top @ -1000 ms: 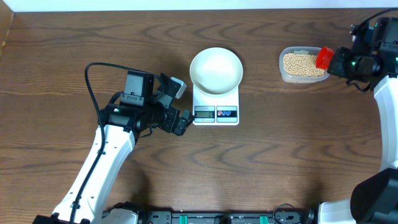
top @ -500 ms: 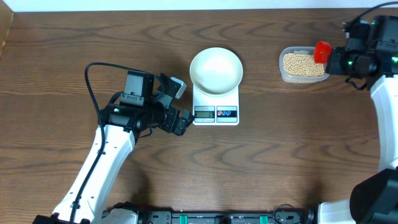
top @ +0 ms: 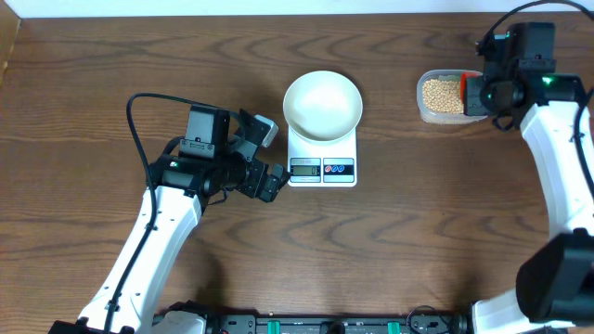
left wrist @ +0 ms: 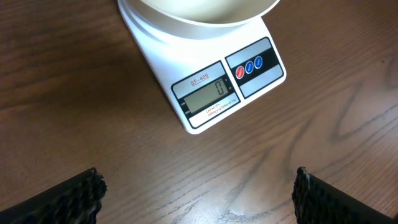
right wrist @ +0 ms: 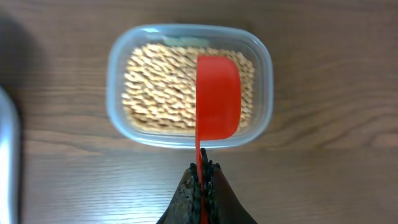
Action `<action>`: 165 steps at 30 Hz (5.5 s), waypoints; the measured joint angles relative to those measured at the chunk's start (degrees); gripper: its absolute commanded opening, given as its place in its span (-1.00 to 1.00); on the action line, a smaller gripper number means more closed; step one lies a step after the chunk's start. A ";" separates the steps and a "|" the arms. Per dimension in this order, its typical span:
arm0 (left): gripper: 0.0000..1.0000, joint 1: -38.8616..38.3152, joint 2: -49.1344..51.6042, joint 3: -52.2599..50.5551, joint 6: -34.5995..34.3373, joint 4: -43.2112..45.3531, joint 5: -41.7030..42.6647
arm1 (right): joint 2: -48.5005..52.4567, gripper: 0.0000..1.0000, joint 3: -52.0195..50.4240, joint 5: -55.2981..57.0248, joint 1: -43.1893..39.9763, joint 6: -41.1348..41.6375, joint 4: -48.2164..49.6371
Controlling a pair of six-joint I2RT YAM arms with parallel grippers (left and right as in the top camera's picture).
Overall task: Scoop item into bowl and weigh 50g on scale
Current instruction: 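Lower the red scoop into the soybean tub with the right gripper, then scoop soybeans with the red scoop using the right gripper, then carry the filled scoop over the white bowl with the right gripper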
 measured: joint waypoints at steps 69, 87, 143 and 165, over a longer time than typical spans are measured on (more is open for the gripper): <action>0.97 0.00 0.00 0.00 0.00 0.02 0.00 | 11.67 -0.98 -0.13 -32.83 -13.53 22.18 3.54; 0.97 0.00 0.00 0.00 0.00 0.02 -0.02 | 15.61 -0.98 -0.52 -43.60 -16.31 21.42 4.22; 0.97 0.00 0.00 0.00 0.00 0.04 0.00 | 17.16 -0.98 -0.90 -71.34 -29.00 10.03 4.39; 0.97 0.00 0.00 0.00 0.00 0.04 -0.02 | 17.16 -0.98 -0.96 -86.27 -24.59 11.72 11.58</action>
